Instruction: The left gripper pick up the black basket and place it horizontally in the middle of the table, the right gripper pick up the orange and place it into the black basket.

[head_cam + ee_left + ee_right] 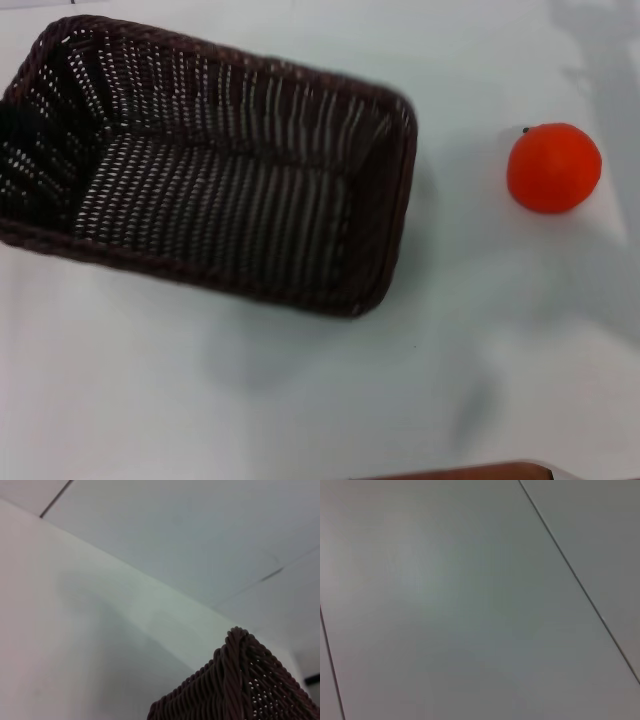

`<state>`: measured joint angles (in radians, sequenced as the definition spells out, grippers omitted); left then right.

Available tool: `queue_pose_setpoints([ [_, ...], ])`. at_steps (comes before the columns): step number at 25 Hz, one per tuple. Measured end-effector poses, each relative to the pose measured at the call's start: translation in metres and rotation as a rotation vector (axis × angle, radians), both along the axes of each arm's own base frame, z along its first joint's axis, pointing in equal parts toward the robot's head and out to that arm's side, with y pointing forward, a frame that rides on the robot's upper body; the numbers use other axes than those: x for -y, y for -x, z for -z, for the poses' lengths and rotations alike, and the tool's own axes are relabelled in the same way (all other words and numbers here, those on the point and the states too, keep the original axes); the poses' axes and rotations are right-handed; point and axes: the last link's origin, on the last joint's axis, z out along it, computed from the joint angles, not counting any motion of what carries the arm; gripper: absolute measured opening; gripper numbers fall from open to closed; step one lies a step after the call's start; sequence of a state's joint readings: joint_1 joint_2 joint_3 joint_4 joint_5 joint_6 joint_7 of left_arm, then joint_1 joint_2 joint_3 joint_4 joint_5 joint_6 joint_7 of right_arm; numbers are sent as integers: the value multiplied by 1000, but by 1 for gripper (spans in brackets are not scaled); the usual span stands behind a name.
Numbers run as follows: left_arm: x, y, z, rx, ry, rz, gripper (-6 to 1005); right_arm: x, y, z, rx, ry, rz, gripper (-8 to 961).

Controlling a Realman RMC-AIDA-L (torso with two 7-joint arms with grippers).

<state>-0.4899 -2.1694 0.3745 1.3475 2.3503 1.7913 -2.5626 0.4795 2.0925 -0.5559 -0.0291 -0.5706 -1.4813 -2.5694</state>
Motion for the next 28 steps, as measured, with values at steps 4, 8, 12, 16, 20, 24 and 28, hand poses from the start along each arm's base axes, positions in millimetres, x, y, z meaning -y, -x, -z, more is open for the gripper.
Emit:
queue_pose_setpoints([
  [4,5,17,16,148,-40,-60,179,0,0,2,-6,4,4,713],
  [8,7,29,27,218,-81,-101,179,1,-3,3,-10,9,17,714],
  [12,9,39,40,248,-104,-139,180,1,-5,1,-14,4,28,714],
  [16,11,46,53,251,-116,-167,179,1,-5,0,-13,3,28,714],
  [20,14,48,56,241,-120,-173,179,0,-4,1,-13,3,26,714],
  [24,16,47,58,242,-114,-169,180,-1,-3,1,-13,4,23,713],
  [28,18,48,59,246,-109,-171,184,-1,-3,1,-14,7,23,713],
])
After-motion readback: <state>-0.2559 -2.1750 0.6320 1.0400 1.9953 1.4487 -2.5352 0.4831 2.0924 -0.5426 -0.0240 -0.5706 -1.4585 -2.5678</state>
